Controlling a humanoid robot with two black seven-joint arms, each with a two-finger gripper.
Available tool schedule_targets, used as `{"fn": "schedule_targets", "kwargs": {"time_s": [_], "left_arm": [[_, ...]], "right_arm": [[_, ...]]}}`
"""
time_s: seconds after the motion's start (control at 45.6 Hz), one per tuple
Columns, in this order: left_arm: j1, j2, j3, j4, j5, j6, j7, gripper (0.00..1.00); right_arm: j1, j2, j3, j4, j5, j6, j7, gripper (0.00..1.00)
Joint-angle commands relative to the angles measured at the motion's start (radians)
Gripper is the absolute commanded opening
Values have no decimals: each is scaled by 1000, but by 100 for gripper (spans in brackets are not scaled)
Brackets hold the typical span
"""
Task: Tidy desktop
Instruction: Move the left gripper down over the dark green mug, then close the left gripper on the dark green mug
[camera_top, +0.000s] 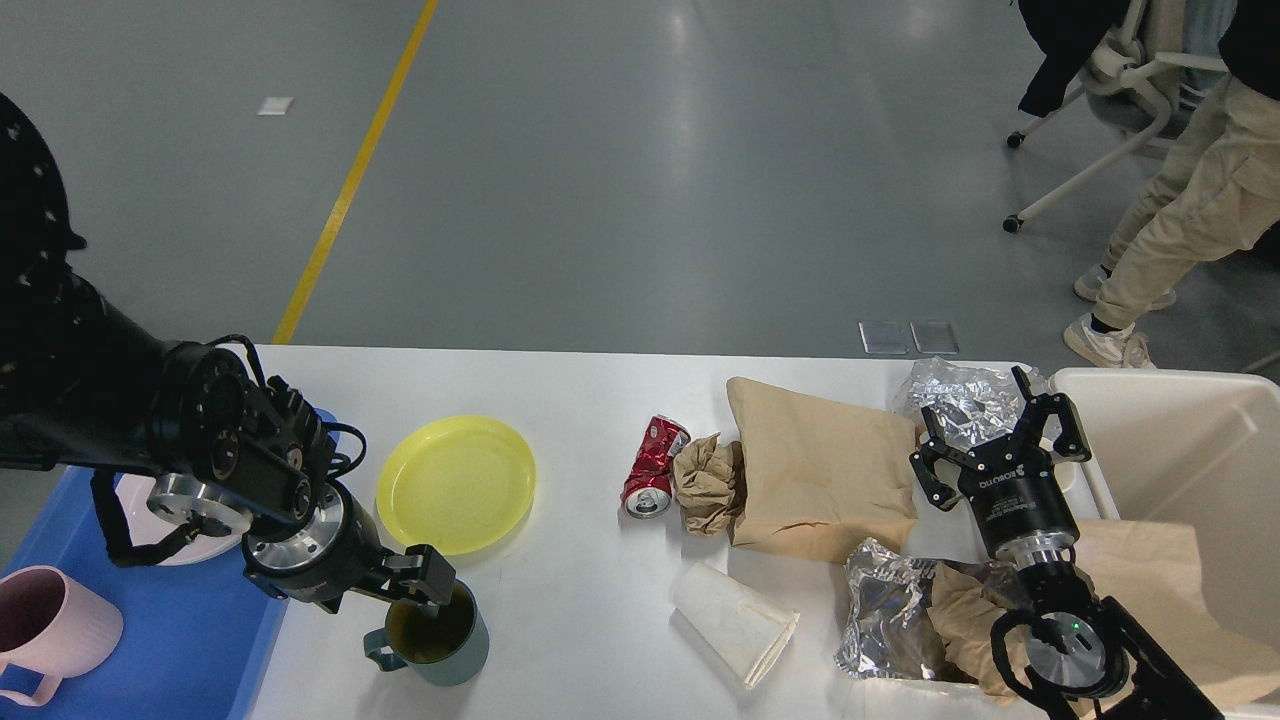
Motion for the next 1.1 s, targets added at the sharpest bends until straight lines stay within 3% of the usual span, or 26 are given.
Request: {"fn": "schedule_targets", "kwargs": {"time_s": [0.0,0.197,0.417,0.526,0.636,0.724,0.943,1.075], "left_arm": [[110,-21,1,75,17,40,8,94],[190,-34,0,163,17,79,57,94],[291,-54,-31,250,15,119,58,93],[333,-61,-54,275,15,136,58,87],[348,-61,-54,283,14,150,58,68],[350,-61,-53,283,12,150,58,43],[351,-61,-53,284,11,156,64,16],[357,-61,-54,286,12,172,109,4]], "right_arm": [[0,0,0,0,0,0,0,100],[0,0,0,0,0,0,0,100],[0,0,0,0,0,0,1,100],[0,0,0,0,0,0,0,100],[0,0,0,0,0,0,0,100],[0,0,0,0,0,0,0,100],[0,0,0,0,0,0,0,100],[0,0,0,0,0,0,0,100]]}}
